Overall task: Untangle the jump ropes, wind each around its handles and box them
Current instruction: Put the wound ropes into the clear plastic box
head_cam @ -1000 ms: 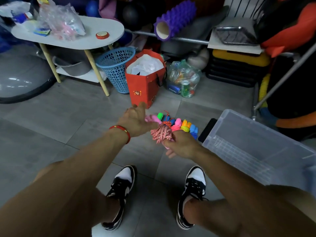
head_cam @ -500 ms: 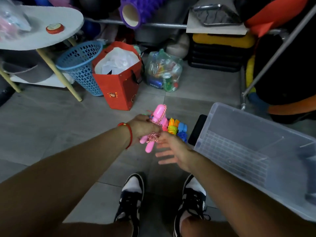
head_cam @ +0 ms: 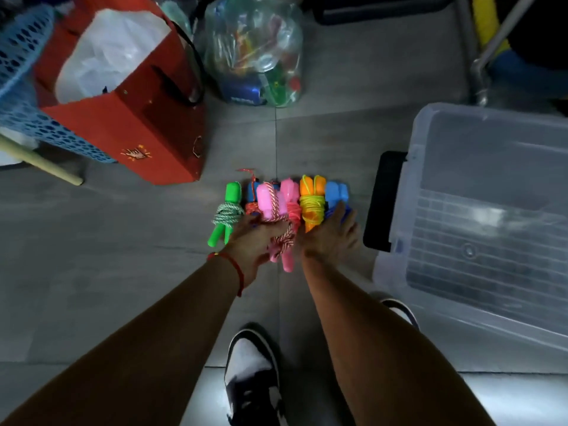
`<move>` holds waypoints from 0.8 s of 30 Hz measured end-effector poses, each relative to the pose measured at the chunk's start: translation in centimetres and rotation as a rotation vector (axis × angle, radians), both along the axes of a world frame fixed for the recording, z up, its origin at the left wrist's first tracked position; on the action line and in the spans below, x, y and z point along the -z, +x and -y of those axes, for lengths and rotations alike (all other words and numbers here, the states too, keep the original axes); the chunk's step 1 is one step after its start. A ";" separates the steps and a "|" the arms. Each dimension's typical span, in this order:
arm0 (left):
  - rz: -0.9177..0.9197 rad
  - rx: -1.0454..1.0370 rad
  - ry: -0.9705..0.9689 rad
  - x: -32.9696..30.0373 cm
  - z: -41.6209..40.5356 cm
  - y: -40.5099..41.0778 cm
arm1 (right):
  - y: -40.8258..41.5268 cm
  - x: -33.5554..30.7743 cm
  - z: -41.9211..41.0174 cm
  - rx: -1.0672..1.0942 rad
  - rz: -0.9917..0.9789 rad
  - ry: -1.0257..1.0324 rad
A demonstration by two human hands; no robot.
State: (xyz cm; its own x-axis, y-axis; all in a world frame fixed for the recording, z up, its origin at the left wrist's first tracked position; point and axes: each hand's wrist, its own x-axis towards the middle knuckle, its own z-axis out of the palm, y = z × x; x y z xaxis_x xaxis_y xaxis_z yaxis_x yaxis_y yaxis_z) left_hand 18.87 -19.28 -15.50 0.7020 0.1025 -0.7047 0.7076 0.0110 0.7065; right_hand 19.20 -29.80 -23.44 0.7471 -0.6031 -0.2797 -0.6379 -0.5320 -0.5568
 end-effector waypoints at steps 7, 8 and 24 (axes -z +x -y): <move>-0.078 0.009 -0.111 3.4 -0.6 -0.8 | -0.2 0.7 2.4 0.004 -0.017 0.205; -0.089 0.018 -0.115 3.3 -0.7 -0.7 | -0.9 0.5 2.0 0.058 0.020 0.261; 0.116 0.346 -0.228 -16.4 -0.2 -4.5 | -10.0 -19.2 4.8 -0.148 0.269 1.067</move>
